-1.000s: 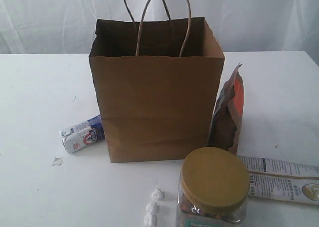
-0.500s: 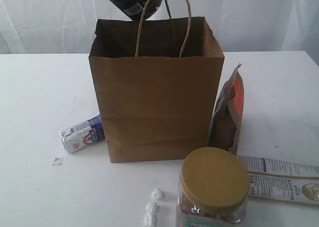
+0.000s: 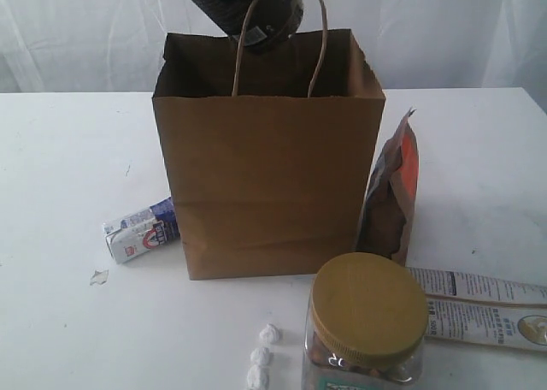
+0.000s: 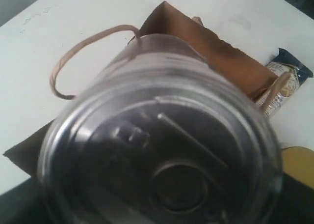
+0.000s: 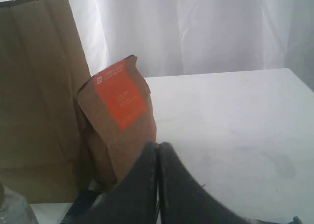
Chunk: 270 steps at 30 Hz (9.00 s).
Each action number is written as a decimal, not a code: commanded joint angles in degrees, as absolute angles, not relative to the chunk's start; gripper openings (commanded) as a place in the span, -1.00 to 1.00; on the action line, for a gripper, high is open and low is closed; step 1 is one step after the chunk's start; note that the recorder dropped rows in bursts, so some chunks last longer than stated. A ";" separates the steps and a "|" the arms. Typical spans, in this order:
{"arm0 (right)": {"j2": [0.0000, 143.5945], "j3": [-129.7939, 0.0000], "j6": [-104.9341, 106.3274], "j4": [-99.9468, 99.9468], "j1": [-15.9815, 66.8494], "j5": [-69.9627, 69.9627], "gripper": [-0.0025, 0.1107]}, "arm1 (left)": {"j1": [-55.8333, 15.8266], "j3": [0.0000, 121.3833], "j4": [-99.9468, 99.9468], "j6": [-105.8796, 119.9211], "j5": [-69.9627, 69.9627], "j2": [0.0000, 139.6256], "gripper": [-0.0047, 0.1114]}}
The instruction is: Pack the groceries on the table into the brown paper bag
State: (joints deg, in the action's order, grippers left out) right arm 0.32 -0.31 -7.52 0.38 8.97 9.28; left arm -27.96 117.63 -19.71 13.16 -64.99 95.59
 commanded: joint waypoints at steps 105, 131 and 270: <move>0.00 0.00 8.29 -2.77 8.62 8.97 -0.96 | -32.61 121.32 -15.05 16.79 -69.96 98.42 -0.92; 2.89 -12.26 -25.39 11.81 15.43 8.41 -0.96 | -32.61 109.54 -20.90 19.29 -69.96 91.40 -0.92; 66.47 -56.76 25.28 6.40 36.88 12.12 -0.05 | -32.61 112.75 -15.83 20.84 -69.96 91.29 -0.92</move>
State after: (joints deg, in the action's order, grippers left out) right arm 64.73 -56.54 25.56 7.17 37.74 14.55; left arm -32.55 111.93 -14.02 21.26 -64.99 92.49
